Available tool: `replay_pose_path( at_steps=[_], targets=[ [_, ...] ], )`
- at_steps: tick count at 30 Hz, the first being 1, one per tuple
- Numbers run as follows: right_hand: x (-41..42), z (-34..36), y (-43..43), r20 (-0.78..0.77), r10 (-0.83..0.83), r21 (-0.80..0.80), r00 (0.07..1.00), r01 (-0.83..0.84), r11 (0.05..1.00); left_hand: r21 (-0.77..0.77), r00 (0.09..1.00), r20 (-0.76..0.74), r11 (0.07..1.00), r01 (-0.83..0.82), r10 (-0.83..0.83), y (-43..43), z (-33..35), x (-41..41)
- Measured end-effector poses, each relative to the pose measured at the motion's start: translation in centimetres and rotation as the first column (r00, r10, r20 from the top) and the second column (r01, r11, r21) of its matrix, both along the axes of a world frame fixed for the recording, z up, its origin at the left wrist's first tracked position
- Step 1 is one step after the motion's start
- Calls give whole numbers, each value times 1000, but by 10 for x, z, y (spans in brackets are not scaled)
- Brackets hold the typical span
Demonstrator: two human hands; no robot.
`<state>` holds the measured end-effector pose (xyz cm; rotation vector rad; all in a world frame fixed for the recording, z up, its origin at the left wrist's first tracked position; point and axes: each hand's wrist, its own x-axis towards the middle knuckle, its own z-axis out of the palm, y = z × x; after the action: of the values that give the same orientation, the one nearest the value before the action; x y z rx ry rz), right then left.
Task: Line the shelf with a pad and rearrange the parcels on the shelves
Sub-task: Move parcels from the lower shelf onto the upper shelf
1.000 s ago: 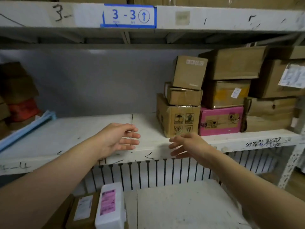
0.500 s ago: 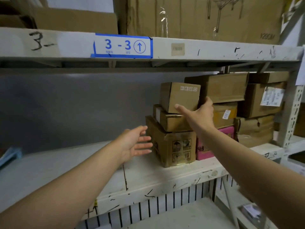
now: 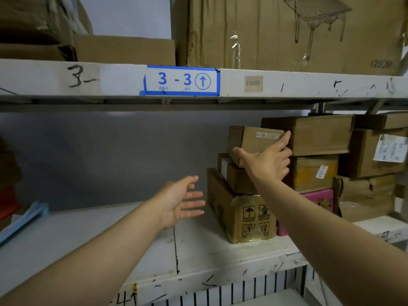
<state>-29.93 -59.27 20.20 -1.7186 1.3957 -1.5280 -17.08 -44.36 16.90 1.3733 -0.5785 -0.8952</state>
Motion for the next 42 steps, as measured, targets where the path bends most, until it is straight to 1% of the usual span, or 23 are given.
replay_pose_path(
  at_steps=[2,4,7,10,12,14,16,18,20,22,23,24,25,26,28,30,32,34,36,39,42],
  targets=[
    [-4,3,0,-7,38,5,999,-38,999,1,999,-6,999,-40,40,-1,4,-4],
    [-11,6,0,24,79,-18,997,-78,997,-16,998,-16,998,-66,65,-6,8,-10],
    [-24,9,-1,130,173,-82,976,-163,983,-53,995,-48,995,-85,82,-16,13,-24],
    [-36,11,2,272,337,-114,901,-318,941,-108,992,-98,990,-93,82,-23,16,-40],
    [-45,13,7,356,452,-92,817,-451,888,-156,985,-148,982,-106,83,-26,20,-50],
    [-51,13,13,418,541,-42,729,-580,814,-206,978,-198,973,-103,61,-29,22,-57],
    [-51,12,17,444,577,49,685,-662,748,-265,971,-239,961,-85,20,-29,23,-65],
    [-48,9,21,439,600,172,669,-718,674,-343,962,-270,937,-62,-35,-29,24,-73],
    [-47,5,24,437,646,255,625,-775,578,-417,943,-327,905,-86,-62,-27,22,-76],
    [-48,1,25,406,706,289,580,-814,504,-450,923,-382,880,-152,-36,-24,19,-73],
    [-49,-1,24,367,737,286,568,-823,491,-447,918,-397,874,-192,-1,-22,18,-70],
    [-51,-4,22,319,753,279,575,-816,506,-435,913,-406,870,-232,41,-18,17,-66],
    [-52,-7,19,281,736,265,616,-787,558,-417,908,-410,869,-267,83,-14,16,-61],
    [-55,-9,15,272,685,250,676,-737,628,-396,903,-413,868,-299,122,-9,15,-55],
    [-57,-18,0,303,545,229,782,-614,755,-337,901,-387,879,-338,198,1,9,-40],
    [-59,-29,-15,271,429,231,862,-490,840,-256,900,-348,897,-362,264,10,1,-26],
    [-59,-37,-25,176,352,236,919,-387,891,-159,896,-324,916,-369,305,15,-7,-13],
    [-57,-39,-29,85,307,252,948,-318,914,-57,900,-307,938,-342,310,19,-16,-5],
    [-54,-39,-32,54,286,296,957,-289,910,26,915,-291,958,-284,279,22,-23,0],
    [-50,-39,-37,86,292,365,953,-303,880,91,940,-282,980,-176,195,20,-32,5],
    [-49,-42,-41,146,326,406,934,-357,841,117,953,-264,986,-123,150,14,-34,5]
  ],
)
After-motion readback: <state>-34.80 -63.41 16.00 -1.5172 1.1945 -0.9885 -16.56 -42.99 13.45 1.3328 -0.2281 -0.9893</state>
